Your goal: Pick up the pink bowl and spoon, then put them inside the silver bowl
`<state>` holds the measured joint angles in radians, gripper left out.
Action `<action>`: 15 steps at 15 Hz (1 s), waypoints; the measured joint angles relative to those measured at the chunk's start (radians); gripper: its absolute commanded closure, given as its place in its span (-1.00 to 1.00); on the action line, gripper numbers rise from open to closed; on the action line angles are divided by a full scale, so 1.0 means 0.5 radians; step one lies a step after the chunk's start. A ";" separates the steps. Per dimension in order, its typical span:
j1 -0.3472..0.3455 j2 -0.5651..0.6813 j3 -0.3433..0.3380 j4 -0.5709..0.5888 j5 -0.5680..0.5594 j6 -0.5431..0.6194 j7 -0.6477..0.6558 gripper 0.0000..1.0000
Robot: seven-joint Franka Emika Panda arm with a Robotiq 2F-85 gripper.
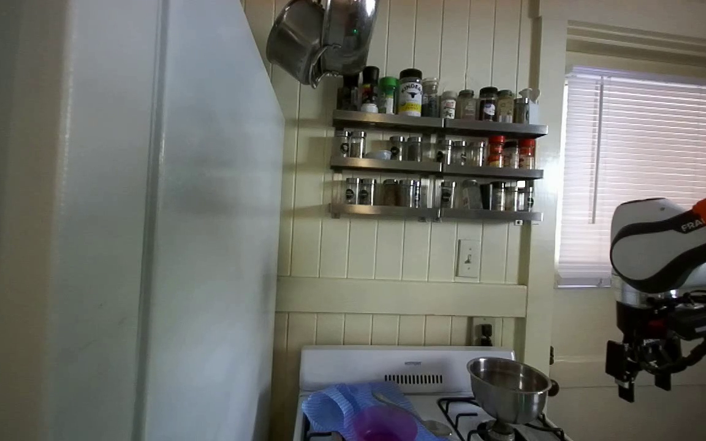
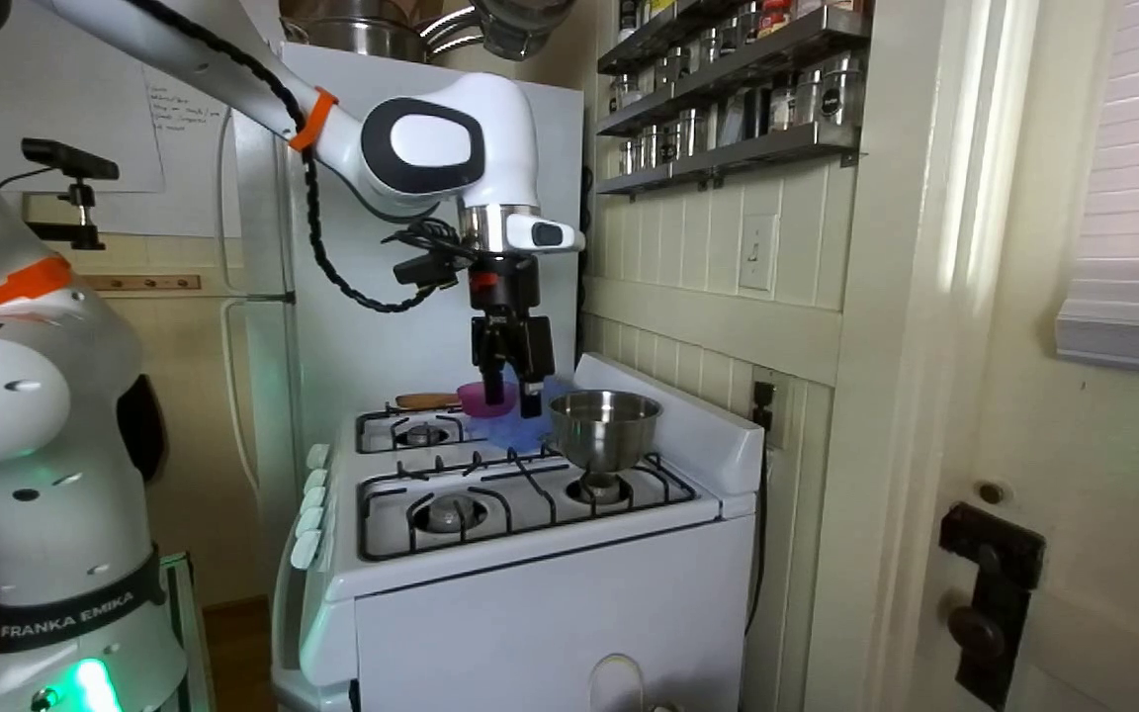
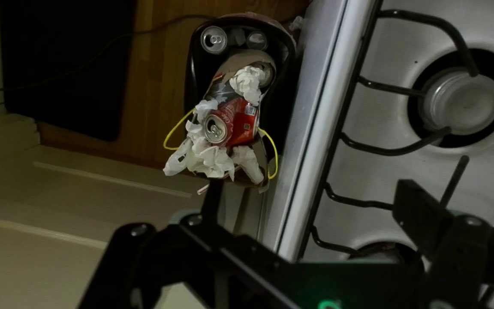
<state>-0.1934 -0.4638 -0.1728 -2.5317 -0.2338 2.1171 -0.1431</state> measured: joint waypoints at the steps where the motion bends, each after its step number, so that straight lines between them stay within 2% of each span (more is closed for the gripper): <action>1: 0.018 0.000 0.029 0.011 0.018 0.000 0.040 -1.00; 9: 0.138 0.052 0.314 0.150 0.190 0.010 0.651 -1.00; 15: 0.182 0.156 0.324 0.240 0.224 0.012 0.639 -1.00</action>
<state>-0.1025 -0.3860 -0.0106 -2.4117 -0.1217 2.1229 0.1766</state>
